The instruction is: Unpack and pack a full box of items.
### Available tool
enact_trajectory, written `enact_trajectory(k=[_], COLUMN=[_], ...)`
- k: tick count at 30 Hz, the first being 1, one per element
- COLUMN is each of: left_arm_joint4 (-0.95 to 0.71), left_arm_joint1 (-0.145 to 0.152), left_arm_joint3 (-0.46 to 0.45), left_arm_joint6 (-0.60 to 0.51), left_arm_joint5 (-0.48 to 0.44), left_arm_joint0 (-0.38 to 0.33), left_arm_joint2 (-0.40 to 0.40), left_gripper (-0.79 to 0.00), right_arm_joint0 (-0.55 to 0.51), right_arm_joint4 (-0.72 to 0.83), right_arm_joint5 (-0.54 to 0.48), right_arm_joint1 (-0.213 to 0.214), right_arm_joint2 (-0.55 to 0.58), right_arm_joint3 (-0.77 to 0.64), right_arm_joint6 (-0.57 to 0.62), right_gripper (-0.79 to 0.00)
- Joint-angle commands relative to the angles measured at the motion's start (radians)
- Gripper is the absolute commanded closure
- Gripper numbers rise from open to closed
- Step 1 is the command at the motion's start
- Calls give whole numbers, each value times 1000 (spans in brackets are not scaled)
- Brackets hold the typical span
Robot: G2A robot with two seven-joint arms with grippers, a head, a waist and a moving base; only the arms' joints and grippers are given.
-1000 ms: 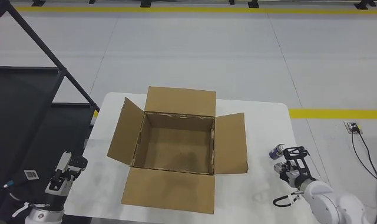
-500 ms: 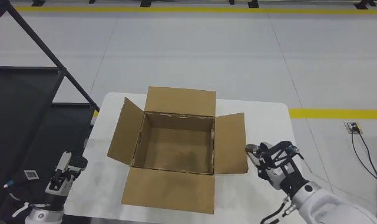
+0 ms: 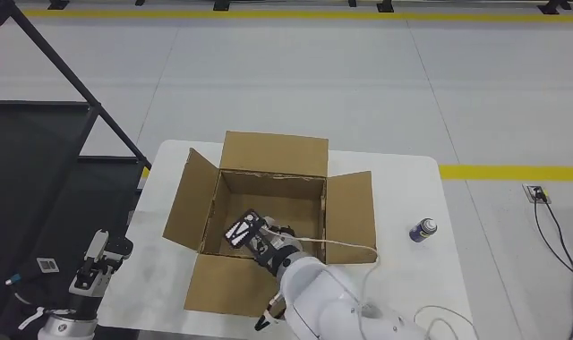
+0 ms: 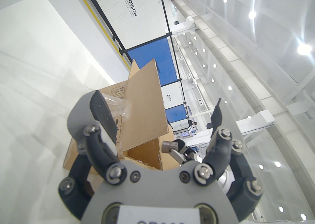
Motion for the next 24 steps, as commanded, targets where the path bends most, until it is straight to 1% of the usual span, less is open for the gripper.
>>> enact_trajectory(k=[1,3,5,24], left_arm_joint4=[0,0,0,0], left_arm_joint1=[0,0,0,0], left_arm_joint3=[0,0,0,0], left_arm_joint6=[0,0,0,0], left_arm_joint5=[0,0,0,0], left_arm_joint0=[0,0,0,0], left_arm_joint2=[0,0,0,0], left_gripper=[-785,-785,-785,-785], right_arm_joint0=[94,161,208,204], right_arm_joint4=[39,68,94,97], right_arm_joint5=[53,98,130,123], right_arm_joint1=[-60,-115,-162,-162], right_arm_joint2=[-55,-85,-104,-104], right_arm_joint3=[125,224,305,306], right_arm_joint6=[-3,-5,6,0], right_gripper=[0,0,0,0])
